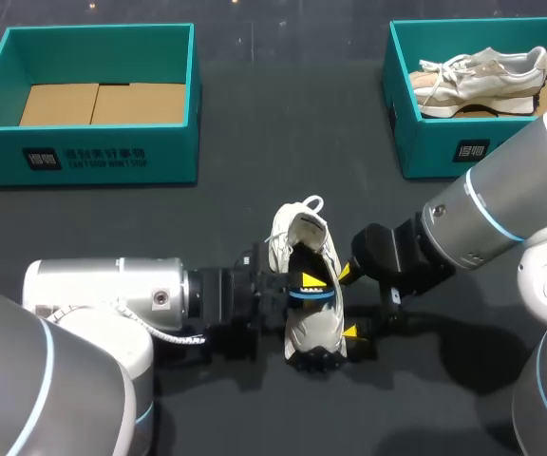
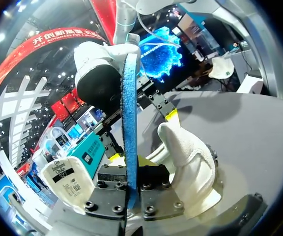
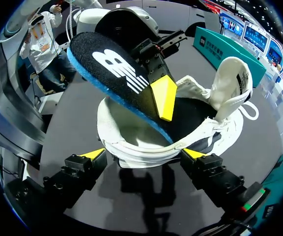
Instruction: Take the shoe out of the shoebox, open the shoe tongue, remove and reinsert the insole, then place the shoe into the shoebox
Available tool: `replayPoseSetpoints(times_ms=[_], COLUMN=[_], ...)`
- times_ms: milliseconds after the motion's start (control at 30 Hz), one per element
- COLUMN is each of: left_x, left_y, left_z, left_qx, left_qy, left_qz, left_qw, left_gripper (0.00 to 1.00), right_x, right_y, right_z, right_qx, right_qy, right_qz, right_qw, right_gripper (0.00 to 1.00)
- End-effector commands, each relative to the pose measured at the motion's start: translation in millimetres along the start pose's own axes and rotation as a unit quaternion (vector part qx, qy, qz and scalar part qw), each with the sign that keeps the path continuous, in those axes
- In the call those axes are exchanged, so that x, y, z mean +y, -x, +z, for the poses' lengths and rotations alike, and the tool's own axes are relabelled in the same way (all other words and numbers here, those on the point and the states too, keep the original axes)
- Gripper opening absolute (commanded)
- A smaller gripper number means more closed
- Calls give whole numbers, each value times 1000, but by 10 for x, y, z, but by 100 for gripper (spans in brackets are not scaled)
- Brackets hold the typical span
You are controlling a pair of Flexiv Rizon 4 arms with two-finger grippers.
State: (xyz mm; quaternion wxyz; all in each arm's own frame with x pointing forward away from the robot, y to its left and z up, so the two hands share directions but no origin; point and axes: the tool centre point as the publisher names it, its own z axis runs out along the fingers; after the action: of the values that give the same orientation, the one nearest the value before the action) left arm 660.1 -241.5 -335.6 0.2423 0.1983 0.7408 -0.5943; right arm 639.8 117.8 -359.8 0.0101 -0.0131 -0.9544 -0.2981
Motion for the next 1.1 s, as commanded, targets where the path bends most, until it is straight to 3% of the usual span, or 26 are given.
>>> replayPoseSetpoints(times_ms=[33, 200, 267, 333, 467, 800, 833, 900, 1100], left_x=[19, -61, -107, -149, -215, -374, -379, -380, -316], left_y=[10, 5, 7, 11, 11, -10, -11, -11, -17], left_z=[70, 2, -28, -49, -77, -148, -150, -148, -83], left_qx=[5, 9, 11, 11, 13, 18, 18, 18, 20], left_qy=[6, 2, -3, -4, -8, -20, -21, -22, -28], left_qz=[-5, -16, -19, -18, -14, -5, -5, -2, 2], left_qw=[1000, 1000, 1000, 1000, 1000, 1000, 1000, 1000, 999], left_gripper=[0, 0, 19, 30, 38, 31, 26, 0, 0], right_x=[-1, -1, -1, -1, -1, -1, -1, -1, -1], right_y=[-16, -16, -16, -16, -16, -16, -16, -16, -16], right_z=[15, 15, 15, 15, 15, 15, 15, 15, 15], right_qx=[-2, -2, -2, -2, -2, -2, -2, -2, -2], right_qy=[0, 0, 0, 0, 0, 0, 0, 0, 0], right_qz=[0, 0, 0, 0, 0, 0, 0, 0, 0], right_qw=[1000, 1000, 1000, 1000, 1000, 1000, 1000, 1000, 1000], right_gripper=[100, 100, 100, 100, 100, 100, 100, 100, 100])
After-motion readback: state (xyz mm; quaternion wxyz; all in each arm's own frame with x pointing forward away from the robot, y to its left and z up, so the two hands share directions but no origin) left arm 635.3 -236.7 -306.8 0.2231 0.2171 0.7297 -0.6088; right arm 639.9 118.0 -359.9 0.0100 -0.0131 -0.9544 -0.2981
